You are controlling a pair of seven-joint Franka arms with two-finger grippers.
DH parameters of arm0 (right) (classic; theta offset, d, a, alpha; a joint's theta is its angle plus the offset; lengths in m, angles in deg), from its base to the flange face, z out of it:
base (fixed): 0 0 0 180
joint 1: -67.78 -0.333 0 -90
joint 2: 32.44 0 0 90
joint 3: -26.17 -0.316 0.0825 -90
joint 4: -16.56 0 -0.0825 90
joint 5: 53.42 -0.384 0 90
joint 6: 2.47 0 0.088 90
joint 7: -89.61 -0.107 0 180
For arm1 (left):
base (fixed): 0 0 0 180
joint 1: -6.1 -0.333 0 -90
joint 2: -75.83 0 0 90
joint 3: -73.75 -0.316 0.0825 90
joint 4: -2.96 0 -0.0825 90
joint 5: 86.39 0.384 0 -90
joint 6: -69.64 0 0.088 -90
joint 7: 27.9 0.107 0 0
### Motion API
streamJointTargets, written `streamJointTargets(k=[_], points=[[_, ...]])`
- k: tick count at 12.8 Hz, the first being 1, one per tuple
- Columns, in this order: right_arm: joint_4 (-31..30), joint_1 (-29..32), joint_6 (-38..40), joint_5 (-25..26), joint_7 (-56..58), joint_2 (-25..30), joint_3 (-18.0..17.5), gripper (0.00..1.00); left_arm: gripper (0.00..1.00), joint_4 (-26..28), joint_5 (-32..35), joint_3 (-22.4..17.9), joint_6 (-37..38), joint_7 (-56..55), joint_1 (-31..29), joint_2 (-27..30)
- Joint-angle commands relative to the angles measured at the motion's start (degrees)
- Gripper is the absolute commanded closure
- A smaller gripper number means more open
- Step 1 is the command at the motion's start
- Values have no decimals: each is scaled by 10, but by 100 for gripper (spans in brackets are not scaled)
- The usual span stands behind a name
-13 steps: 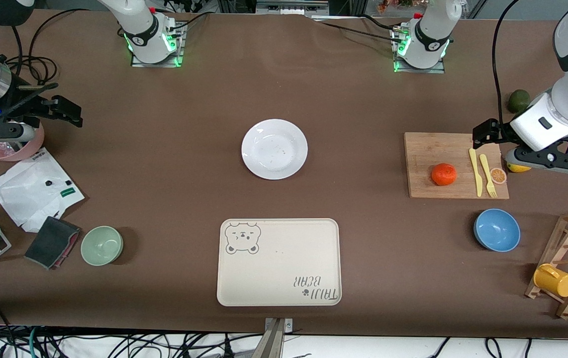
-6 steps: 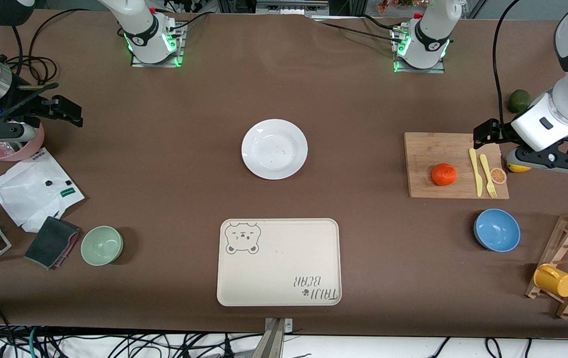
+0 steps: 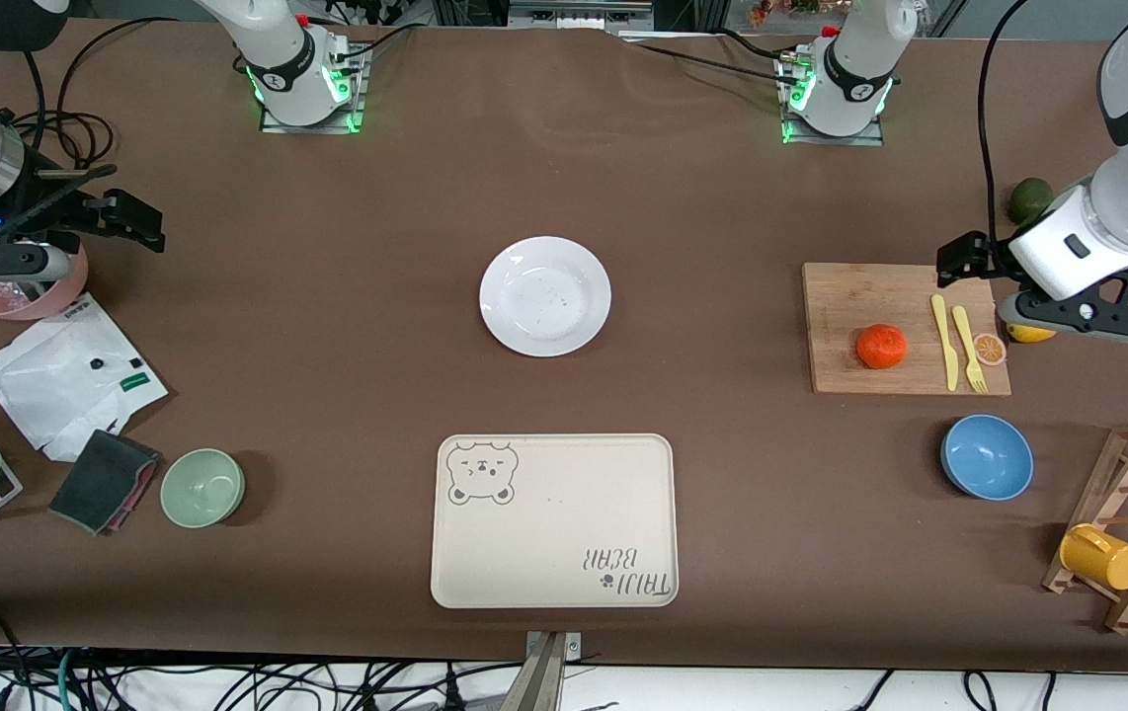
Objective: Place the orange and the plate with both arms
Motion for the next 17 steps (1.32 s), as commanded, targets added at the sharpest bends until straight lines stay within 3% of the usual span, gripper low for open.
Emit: streamJointTargets(k=[1, 4, 6, 10, 13, 17], points=[[-1, 1, 3, -3, -4, 3, -1, 0, 0, 17, -8, 2, -6, 17, -7, -24], [-1, 1, 3, -3, -4, 3, -2, 0, 0, 120, -5, 0, -138, 17, -24, -25], [-1, 1, 3, -3, -4, 3, -1, 0, 0, 171, 47, 2, -221, 14, -25, -43], [-1, 1, 3, -3, -4, 3, -2, 0, 0, 208, 64, 1, -328, -1, -25, -105], [-1, 1, 3, -4, -4, 3, -2, 0, 0, 286, 64, -1, -468, -13, -27, -117], [0, 1, 3, -4, -4, 3, -2, 0, 0, 313, 85, -3, -500, -18, -27, -134]])
